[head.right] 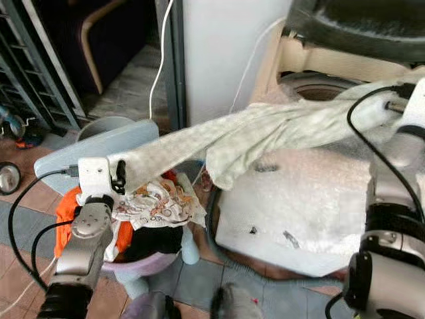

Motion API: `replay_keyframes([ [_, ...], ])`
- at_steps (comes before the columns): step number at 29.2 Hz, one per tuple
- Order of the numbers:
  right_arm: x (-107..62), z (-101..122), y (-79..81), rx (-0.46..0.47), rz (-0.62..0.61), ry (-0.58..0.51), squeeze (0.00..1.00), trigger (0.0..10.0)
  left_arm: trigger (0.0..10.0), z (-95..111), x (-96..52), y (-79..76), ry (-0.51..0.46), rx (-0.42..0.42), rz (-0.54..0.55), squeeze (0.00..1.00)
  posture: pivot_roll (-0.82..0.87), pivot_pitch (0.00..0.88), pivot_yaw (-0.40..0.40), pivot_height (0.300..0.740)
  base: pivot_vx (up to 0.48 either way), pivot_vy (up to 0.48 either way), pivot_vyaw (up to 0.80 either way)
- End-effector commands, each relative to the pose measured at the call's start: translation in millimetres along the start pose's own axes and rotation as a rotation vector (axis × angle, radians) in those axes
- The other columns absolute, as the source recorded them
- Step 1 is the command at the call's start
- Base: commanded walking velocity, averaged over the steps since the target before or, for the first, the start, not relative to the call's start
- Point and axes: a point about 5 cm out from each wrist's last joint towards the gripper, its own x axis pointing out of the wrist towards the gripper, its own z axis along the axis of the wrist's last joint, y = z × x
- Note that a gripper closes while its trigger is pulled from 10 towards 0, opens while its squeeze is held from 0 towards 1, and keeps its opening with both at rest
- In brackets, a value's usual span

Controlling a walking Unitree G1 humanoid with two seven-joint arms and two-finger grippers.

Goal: Clothes washing

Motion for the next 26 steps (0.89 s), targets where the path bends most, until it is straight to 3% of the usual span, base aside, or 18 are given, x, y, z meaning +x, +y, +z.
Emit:
replay_keyframes([
  [1,3.7,-2.5,-7.0,-0.002,-0.034,0.015,0.00,10.0,10.0,-0.1,-1.9,-7.0,0.003,-0.005,-0.019,0.00,-0.03,0.055,0.017,0.740,0.000,0.000,-0.76],
  [4,4.3,-6.0,-6.4,0.001,-0.027,0.039,0.00,10.0,10.0,-0.5,-2.0,-7.0,0.006,-0.009,-0.017,0.00,-0.03,0.055,0.017,0.740,0.000,0.000,-0.76],
  [9,3.8,-16.0,3.2,0.089,0.071,0.140,0.00,10.0,10.0,0.4,-1.7,-7.2,-0.002,-0.011,-0.026,0.00,-0.03,0.057,0.018,0.740,0.000,0.000,-0.30],
  [10,1.5,-14.6,11.3,0.145,0.128,0.146,0.00,10.0,10.0,0.8,-1.9,-7.6,-0.005,-0.013,-0.033,0.00,-0.03,0.057,0.017,0.740,0.000,0.000,0.00],
  [11,-4.9,-10.1,27.5,0.173,0.241,0.126,0.00,10.0,10.0,1.8,-2.7,-8.5,-0.013,-0.020,-0.047,0.00,-0.03,0.058,0.018,0.740,0.000,0.000,0.00],
  [21,-20.7,9.0,58.8,0.302,0.470,0.037,0.00,10.0,10.0,4.6,-4.1,-10.0,-0.031,-0.044,-0.075,0.00,-0.03,0.061,0.020,0.740,0.186,0.000,0.00],
  [26,-25.6,35.8,75.2,0.388,0.662,-0.057,0.00,10.0,10.0,5.7,-4.5,-11.3,-0.039,-0.053,-0.089,0.00,-0.03,0.061,0.019,0.740,0.401,0.000,0.00],
])
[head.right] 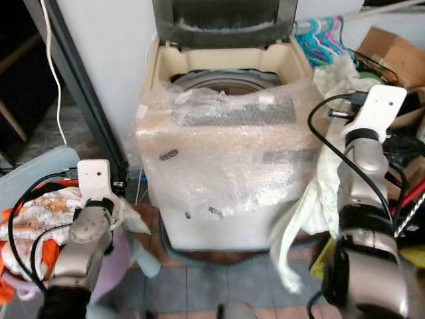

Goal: Clothes washing

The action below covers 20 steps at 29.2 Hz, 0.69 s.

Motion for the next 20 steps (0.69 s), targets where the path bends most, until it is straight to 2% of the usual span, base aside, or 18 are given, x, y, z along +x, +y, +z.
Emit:
replay_keyframes([
  [1,9.4,24.8,17.4,0.008,0.092,-0.091,0.00,10.0,10.0,5.0,1.5,8.9,-0.020,0.010,0.023,0.00,-0.03,0.061,0.019,0.740,0.386,0.000,0.00],
  [5,14.9,38.5,27.7,-0.012,0.195,-0.126,0.00,10.0,10.0,5.0,1.5,8.7,-0.021,0.006,0.023,0.00,-0.04,0.062,0.019,0.740,0.356,0.000,0.00],
  [9,25.8,71.8,45.5,-0.061,0.340,-0.224,0.00,10.0,10.0,4.8,1.8,8.5,-0.021,0.002,0.019,0.00,-0.04,0.063,0.019,0.740,0.474,0.000,0.00],
  [10,29.4,81.0,47.9,-0.056,0.351,-0.249,0.00,10.0,10.0,4.8,1.9,8.4,-0.021,0.002,0.017,0.00,-0.04,0.062,0.020,0.740,0.469,0.000,0.00],
  [11,29.4,81.0,47.9,-0.056,0.351,-0.249,0.00,10.0,10.0,4.8,1.9,8.4,-0.021,0.002,0.017,0.00,-0.04,0.062,0.020,0.740,0.469,0.000,0.00],
  [14,41.6,111.8,52.2,-0.070,0.360,-0.324,0.00,10.0,10.0,5.4,2.1,7.5,-0.024,0.001,0.014,0.00,-0.04,0.062,0.020,0.740,0.469,0.000,0.00],
  [15,48.1,130.3,53.4,-0.071,0.349,-0.367,0.00,10.0,10.0,5.4,2.3,7.4,-0.023,0.002,0.013,0.00,-0.04,0.064,0.022,0.740,0.469,0.000,0.00],
  [16,48.1,130.3,53.4,-0.071,0.349,-0.367,0.00,10.0,10.0,5.4,2.3,7.4,-0.023,0.002,0.013,0.00,-0.04,0.064,0.022,0.740,0.469,0.000,0.00],
  [19,55.7,154.4,55.0,-0.054,0.334,-0.414,0.00,10.0,10.0,4.9,2.8,6.9,-0.016,0.002,0.015,0.00,-0.04,0.065,0.022,0.740,0.252,0.000,0.00],
  [20,60.1,174.2,59.2,-0.036,0.332,-0.456,0.00,10.0,10.0,4.3,3.1,6.1,-0.008,0.001,0.016,0.00,-0.04,0.066,0.021,0.740,0.000,0.000,0.00],
])
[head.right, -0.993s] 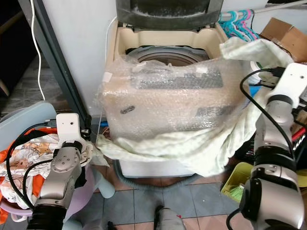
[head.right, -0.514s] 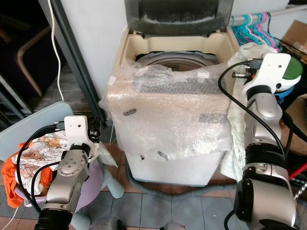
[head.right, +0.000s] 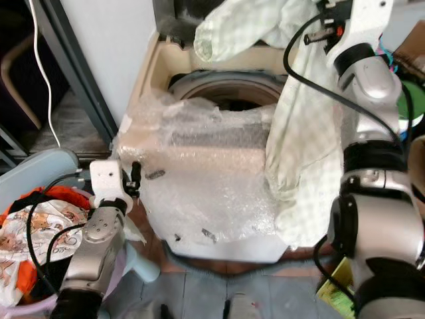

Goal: Clothes washing

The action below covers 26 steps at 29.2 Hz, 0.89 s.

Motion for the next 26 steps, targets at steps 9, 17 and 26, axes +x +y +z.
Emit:
replay_keyframes([
  [9,26.4,-4.4,61.0,0.118,0.167,0.051,0.00,10.0,10.0,10.7,7.2,9.0,-0.019,0.013,0.057,0.00,-0.03,0.071,0.010,0.740,0.000,0.000,0.00],
  [17,-17.8,-89.0,122.1,0.052,0.486,0.450,1.00,10.0,10.0,-1.2,0.9,18.5,0.097,0.063,0.076,0.00,-0.02,0.072,0.008,0.740,0.000,0.000,0.00],
  [26,-28.7,-98.4,103.3,-0.097,0.479,0.451,1.00,10.0,10.0,-35.3,-30.7,47.3,0.295,0.143,0.113,0.00,0.01,0.077,0.000,0.740,0.000,0.000,0.00],
])
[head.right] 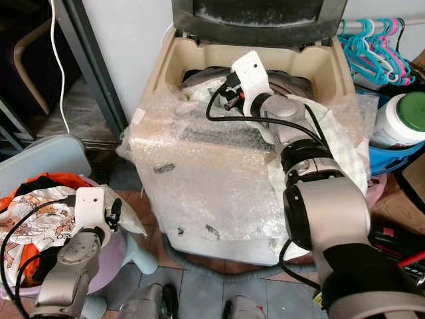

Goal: Clothes washing

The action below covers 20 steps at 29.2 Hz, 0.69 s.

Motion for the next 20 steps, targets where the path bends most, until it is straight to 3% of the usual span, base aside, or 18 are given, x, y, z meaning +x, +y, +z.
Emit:
replay_keyframes([
  [1,-1.7,33.8,-11.5,-0.094,-0.042,-0.155,1.00,10.0,10.0,7.2,-0.8,1.4,-0.027,0.012,0.007,0.00,0.01,0.077,0.000,0.740,0.000,0.000,0.00],
  [2,-5.3,47.2,-18.2,-0.092,-0.061,-0.235,1.00,10.0,10.0,11.1,0.1,0.4,-0.033,0.010,0.008,0.00,0.01,0.077,0.000,0.740,0.000,0.000,0.00],
  [3,-5.3,47.2,-18.2,-0.092,-0.061,-0.235,1.00,10.0,10.0,11.1,0.1,0.4,-0.033,0.010,0.008,0.00,0.01,0.077,0.000,0.740,0.000,0.000,0.00],
  [5,-23.4,71.9,-44.3,-0.042,-0.127,-0.400,1.00,10.0,10.0,19.5,1.8,-4.8,-0.054,0.006,0.000,0.00,-0.02,0.070,-0.003,0.740,0.000,0.000,0.00],
  [6,-26.0,72.6,-47.3,-0.042,-0.128,-0.407,1.00,10.0,10.0,20.5,1.9,-5.7,-0.057,0.006,-0.002,0.00,-0.02,0.070,-0.003,0.740,0.000,0.000,0.00],
  [10,-42.7,64.6,-58.9,0.008,-0.026,-0.421,1.00,10.0,10.0,24.1,1.6,-12.0,-0.080,0.011,-0.024,0.00,-0.03,0.064,-0.004,0.740,0.000,0.000,0.00],
  [14,-76.6,41.2,-73.4,0.000,0.037,-0.383,1.00,10.0,10.0,21.3,1.4,-15.6,-0.077,0.013,-0.039,0.00,-0.06,0.043,0.005,0.740,0.000,0.000,0.00],
  [18,-94.8,28.6,-72.4,-0.028,0.110,-0.334,1.00,10.0,10.0,20.6,2.7,-16.5,-0.074,0.018,-0.049,0.00,-0.06,0.038,0.011,0.740,0.000,0.000,0.00],
  [20,-118.2,14.5,-69.3,-0.053,0.208,-0.246,1.00,10.0,10.0,22.0,6.3,-17.0,-0.077,0.023,-0.062,0.00,-0.08,0.033,0.017,0.740,0.000,0.000,0.00],
])
